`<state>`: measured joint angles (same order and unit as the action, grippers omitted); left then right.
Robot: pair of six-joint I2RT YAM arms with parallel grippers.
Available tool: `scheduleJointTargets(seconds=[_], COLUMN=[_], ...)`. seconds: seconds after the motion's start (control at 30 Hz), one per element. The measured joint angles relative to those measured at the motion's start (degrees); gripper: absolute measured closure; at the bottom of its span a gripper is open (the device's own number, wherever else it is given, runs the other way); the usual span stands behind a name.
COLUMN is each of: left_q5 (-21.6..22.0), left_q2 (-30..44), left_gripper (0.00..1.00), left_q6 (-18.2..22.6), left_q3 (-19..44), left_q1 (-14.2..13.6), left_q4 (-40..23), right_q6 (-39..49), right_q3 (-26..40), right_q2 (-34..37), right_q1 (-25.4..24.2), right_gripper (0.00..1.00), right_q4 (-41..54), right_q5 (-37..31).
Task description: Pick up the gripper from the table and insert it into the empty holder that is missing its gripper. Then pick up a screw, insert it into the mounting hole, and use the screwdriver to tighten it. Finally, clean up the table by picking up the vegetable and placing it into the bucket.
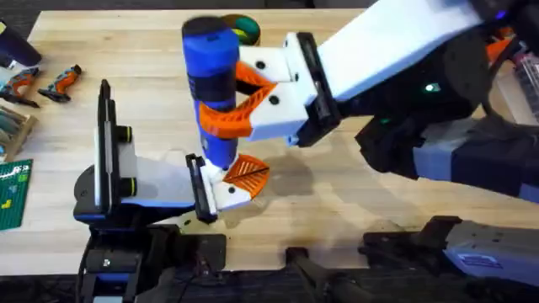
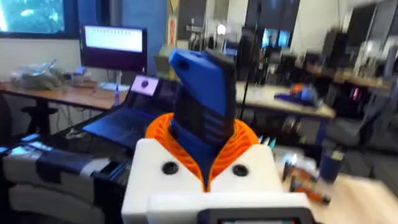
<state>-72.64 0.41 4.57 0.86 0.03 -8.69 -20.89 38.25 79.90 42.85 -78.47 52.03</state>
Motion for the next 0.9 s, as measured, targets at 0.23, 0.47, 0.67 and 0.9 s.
scheduleJointTargets(seconds=[0.23, 0.47, 0.67, 0.9], left_q5=[0.0, 0.0, 0.0, 0.0], left_q2=[-0.01, -0.01, -0.01, -0.01], left_gripper=[0.987, 0.987, 0.987, 0.987], left_q6=[-0.01, -0.01, -0.01, 0.01], left_q3=[0.0, -0.01, -0.01, 0.0], left_q1=[0.0, 0.0, 0.0, 0.0], left_q4=[0.0, -0.02, -0.02, -0.02], right_q6=[0.2, 4.52, 19.15, 37.23], right_q3=[7.69, 14.82, 24.47, 33.76], right_q2=[-0.06, -0.92, -0.9, -0.9], right_q1=[-1.63, -7.44, -15.34, -22.46], right_gripper=[0.975, 0.975, 0.975, 0.975], right_q4=[-2.02, 24.86, 68.06, 96.25], right_q5=[0.99, 5.29, -0.84, -19.55])
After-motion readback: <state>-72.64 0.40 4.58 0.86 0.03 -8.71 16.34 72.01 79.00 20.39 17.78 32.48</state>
